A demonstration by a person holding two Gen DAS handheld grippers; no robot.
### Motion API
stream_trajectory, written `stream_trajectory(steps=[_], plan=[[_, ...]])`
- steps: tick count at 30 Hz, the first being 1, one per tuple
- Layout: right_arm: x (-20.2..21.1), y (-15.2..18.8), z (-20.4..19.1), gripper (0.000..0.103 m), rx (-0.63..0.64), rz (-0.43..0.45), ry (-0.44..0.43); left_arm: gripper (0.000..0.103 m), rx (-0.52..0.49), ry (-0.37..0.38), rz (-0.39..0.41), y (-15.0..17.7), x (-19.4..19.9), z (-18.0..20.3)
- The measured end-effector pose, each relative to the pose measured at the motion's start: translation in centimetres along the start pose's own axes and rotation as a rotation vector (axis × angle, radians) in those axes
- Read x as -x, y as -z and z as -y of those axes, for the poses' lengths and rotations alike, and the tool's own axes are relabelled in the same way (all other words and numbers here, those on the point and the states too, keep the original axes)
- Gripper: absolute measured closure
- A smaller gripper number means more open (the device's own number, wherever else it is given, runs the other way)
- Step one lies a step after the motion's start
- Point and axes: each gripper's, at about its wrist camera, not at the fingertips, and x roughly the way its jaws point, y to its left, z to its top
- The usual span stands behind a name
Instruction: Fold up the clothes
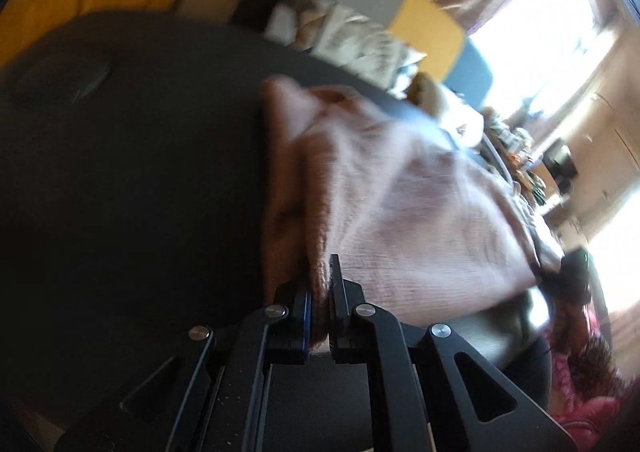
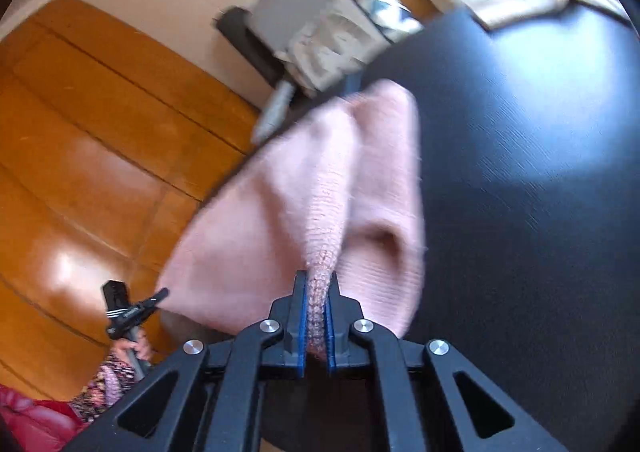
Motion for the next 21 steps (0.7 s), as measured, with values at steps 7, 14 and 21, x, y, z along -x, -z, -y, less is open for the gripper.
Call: stream_trajectory(steps=[7,14,21], plan=[[0.4,1.2,2.1,0.098,-0.07,-0.001,-0.047,0.09,0.086,-0.005,-0.004,-0.2,0.4,-1.4],[1.9,2.3,0.5,0.082,0.033,-0.07,-0.069,0.084,0.201,-0.089,0.234,-2.4,5.0,-0.9],[2.3,-1.6,-0.4,0.077,0.017,0.119,0.008,0.083,-0.056,-0.066,0.225,-4.0,1.1,8.1]])
